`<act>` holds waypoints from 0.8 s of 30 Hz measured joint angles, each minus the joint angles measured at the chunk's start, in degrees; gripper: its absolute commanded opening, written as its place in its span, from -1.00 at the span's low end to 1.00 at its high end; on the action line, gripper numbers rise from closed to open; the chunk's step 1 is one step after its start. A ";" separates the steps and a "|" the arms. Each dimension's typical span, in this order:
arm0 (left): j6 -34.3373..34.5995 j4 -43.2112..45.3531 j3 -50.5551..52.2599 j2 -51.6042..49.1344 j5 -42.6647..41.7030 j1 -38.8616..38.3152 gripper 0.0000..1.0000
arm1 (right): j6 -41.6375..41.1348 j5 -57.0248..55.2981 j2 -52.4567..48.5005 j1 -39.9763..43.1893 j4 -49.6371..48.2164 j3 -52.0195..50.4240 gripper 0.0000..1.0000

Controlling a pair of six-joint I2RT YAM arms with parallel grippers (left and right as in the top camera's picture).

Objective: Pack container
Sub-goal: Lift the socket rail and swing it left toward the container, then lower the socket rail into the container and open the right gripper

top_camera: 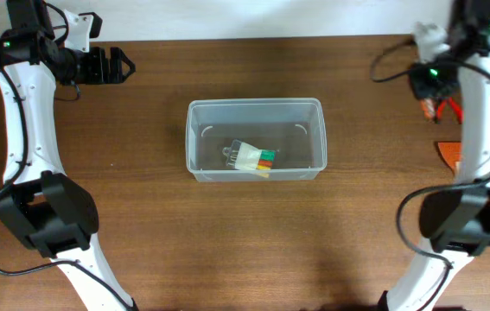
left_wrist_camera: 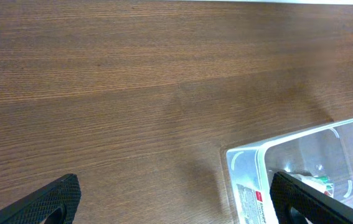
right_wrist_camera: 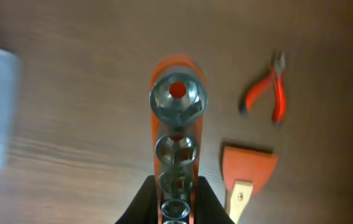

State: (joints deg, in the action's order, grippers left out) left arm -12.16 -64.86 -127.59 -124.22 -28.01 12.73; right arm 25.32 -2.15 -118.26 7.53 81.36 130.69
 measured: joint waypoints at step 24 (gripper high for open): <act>0.00 0.00 0.00 0.00 0.00 0.00 0.99 | 14.34 5.97 -0.22 -32.13 -4.42 -4.22 -0.77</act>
State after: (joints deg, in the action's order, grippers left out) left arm -12.16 -64.86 -127.59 -124.22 -28.01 12.73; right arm 39.66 3.81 -118.48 -24.60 76.95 126.48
